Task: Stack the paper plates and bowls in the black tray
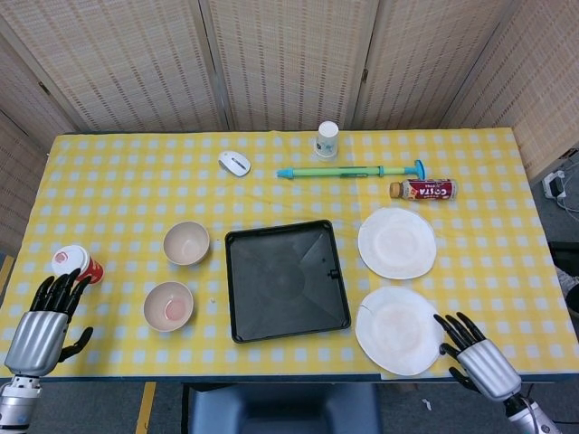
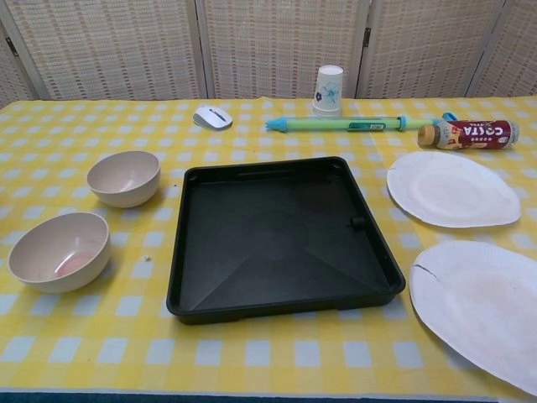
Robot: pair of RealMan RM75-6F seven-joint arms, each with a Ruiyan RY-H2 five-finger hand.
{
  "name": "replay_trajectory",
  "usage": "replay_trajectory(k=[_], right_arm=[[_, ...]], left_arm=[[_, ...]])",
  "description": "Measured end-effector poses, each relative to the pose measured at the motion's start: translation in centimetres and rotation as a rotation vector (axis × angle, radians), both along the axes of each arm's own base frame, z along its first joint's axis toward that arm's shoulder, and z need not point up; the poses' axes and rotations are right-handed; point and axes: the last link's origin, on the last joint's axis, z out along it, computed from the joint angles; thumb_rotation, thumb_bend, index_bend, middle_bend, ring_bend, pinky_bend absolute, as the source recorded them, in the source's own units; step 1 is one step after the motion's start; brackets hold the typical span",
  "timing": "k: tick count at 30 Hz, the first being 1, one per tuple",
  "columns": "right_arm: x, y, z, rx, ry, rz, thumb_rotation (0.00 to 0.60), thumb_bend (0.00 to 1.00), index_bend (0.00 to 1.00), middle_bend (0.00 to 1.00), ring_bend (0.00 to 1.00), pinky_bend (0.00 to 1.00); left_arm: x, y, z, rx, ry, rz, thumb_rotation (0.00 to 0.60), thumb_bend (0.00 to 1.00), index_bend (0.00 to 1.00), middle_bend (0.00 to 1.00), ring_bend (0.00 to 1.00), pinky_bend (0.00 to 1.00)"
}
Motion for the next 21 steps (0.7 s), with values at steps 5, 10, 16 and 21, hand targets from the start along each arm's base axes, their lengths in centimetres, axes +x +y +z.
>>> replay_trajectory(k=[5,10,16,21], right_arm=[[-0.1,-0.3,-0.7,0.000,-0.012,-0.001,0.600,0.36,0.47,0.03,0.04,0.00],[-0.1,-0.6,-1.2,0.004,-0.018,0.002,0.600,0.36,0.48,0.04,0.04,0.00],[0.1,-1.1,-1.9,0.009,-0.033,0.006,0.600,0.36,0.48,0.04,0.04,0.00],[0.2,-1.6,-2.2,0.011,-0.036,0.015,0.600,0.36,0.48,0.04,0.04,0.00]], left_arm=[[0.0,0.0,0.0,-0.029,-0.012,0.000,0.600,0.36,0.00,0.00,0.00,0.00],[0.0,0.0,0.2,-0.007,-0.009,0.000,0.600,0.36,0.00,0.00,0.00,0.00],[0.0,-0.1,0.2,-0.015,-0.005,-0.002,0.600,0.36,0.01,0.00,0.00,0.00],[-0.1,0.0,0.4,0.002,-0.003,0.001,0.600,0.36,0.01,0.00,0.00,0.00]])
